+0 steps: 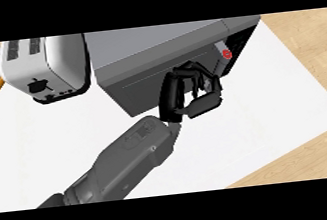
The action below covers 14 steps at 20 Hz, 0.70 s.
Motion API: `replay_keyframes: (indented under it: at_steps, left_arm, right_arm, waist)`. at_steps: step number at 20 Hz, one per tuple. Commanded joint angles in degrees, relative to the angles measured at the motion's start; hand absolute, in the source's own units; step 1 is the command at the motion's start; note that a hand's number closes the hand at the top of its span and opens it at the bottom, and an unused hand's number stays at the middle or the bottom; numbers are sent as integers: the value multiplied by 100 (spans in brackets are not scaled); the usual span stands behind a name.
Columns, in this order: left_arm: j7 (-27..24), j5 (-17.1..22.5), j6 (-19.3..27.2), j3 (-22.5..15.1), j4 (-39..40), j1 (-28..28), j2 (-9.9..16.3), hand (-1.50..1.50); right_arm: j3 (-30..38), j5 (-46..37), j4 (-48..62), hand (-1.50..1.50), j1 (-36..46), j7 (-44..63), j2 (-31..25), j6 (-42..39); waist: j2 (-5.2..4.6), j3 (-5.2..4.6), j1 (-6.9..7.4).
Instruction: Pick up the milk, place it into the microwave and close the microwave
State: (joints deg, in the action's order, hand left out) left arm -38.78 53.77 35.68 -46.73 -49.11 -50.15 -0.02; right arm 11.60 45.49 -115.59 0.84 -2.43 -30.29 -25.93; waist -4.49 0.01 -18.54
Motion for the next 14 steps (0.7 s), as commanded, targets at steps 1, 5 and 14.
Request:
replay_keyframes:
  at_steps: [1,5,14]
  left_arm:
    - [103,158,-155,203,595,-349,2,150]
    - [82,262,-129,234,612,-437,2,150]
    - [-74,429,-119,182,678,-503,2,150]
  right_arm:
    - [3,180,-14,-150,63,74,-72,-41]
    - [-80,335,-43,-150,15,138,-164,-253]
    - [-52,708,-58,-150,108,276,-343,-351]
  waist:
    - [-97,-9,-37]
    - [-100,4,-94]
    - [-85,2,-99]
